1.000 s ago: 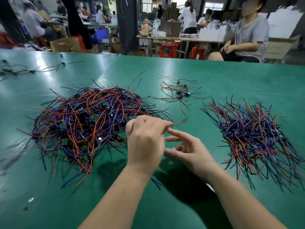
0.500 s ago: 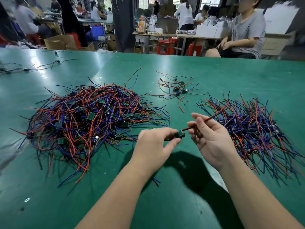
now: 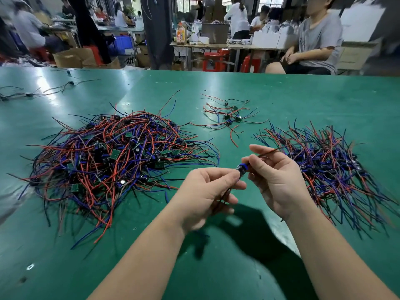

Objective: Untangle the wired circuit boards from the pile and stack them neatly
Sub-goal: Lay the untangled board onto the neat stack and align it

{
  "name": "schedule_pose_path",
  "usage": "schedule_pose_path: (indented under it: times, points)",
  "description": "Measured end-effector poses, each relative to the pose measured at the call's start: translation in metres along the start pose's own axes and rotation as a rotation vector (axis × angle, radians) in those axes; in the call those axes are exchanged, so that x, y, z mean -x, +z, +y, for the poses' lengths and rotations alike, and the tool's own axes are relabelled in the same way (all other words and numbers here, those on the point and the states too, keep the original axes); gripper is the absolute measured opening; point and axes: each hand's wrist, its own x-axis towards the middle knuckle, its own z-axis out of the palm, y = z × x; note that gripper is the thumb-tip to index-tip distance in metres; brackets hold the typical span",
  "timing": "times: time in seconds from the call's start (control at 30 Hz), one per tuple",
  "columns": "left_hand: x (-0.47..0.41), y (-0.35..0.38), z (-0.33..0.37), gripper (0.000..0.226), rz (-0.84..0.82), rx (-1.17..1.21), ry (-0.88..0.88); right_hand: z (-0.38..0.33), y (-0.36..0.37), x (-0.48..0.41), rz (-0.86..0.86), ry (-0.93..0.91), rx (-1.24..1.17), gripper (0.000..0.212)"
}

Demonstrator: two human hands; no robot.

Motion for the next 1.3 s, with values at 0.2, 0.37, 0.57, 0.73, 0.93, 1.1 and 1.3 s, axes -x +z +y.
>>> schedule_pose_path:
  times: [0.2, 0.37, 0.57, 0.73, 0.93, 1.1, 1.3]
  points:
    - [-0.003, 0.004, 0.001, 0.037, -0.084, 0.179, -0.252, 0.003, 0.001, -0.001, 0.050, 0.039, 0.000, 0.022]
    - [-0.008, 0.012, -0.013, 0.026, 0.161, 0.108, -0.211, 0.008, 0.000, 0.000, 0.002, 0.073, 0.253, 0.018]
    - [-0.008, 0.008, -0.011, 0.018, 0.172, 0.243, -0.309, 0.010, -0.004, -0.002, -0.010, 0.088, 0.264, 0.016]
    - [-0.007, 0.005, -0.011, 0.008, 0.152, 0.205, -0.311, 0.008, -0.008, -0.005, -0.007, 0.098, 0.287, 0.014]
    - [-0.006, 0.004, -0.015, 0.011, 0.073, -0.036, -0.249, -0.009, -0.027, -0.013, 0.165, 0.046, 0.235, 0.013]
    - [-0.003, 0.009, -0.020, 0.011, -0.018, -0.147, -0.260, -0.020, -0.048, -0.020, 0.309, 0.008, 0.190, 0.010]
    - [-0.002, 0.005, -0.017, 0.009, -0.049, -0.205, -0.260, -0.020, -0.052, -0.021, 0.313, 0.054, 0.076, 0.007]
